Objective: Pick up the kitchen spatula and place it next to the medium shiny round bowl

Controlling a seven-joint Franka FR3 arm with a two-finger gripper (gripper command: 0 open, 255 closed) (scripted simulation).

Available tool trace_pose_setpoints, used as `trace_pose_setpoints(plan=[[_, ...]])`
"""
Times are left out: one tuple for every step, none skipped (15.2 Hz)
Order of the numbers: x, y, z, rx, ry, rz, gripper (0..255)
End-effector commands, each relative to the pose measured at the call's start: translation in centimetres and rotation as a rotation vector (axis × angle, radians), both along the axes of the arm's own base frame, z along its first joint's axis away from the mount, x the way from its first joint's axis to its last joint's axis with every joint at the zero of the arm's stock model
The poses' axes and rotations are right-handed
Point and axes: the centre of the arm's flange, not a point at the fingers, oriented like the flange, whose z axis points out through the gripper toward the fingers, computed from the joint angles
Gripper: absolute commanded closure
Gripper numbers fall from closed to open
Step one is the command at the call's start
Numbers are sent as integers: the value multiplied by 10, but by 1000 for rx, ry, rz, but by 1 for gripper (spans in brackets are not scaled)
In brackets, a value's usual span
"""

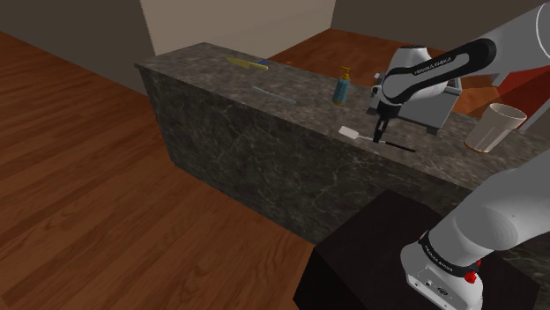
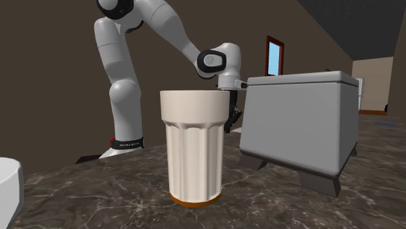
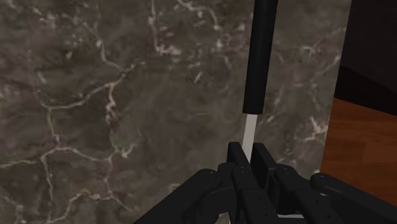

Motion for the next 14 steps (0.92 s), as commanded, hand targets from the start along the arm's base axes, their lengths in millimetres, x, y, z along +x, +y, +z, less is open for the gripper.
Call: trace_pose_setpoints(plan=[[0, 0, 10, 0, 0, 0, 255], [0, 0, 15, 0, 0, 0, 255], [0, 0, 20, 0, 0, 0, 255], [0, 0, 26, 0, 0, 0, 255], [0, 0, 31, 0, 0, 0, 255], [0, 0, 36, 0, 0, 0, 255], [0, 0, 41, 0, 0, 0, 255], [0, 0, 47, 0, 0, 0, 255], [0, 0, 52, 0, 0, 0, 255], [0, 0, 57, 0, 0, 0, 255], [0, 0, 63, 0, 0, 0, 255], [0, 0, 68, 0, 0, 0, 255], [0, 0, 73, 0, 0, 0, 255], [0, 0, 78, 0, 0, 0, 255]])
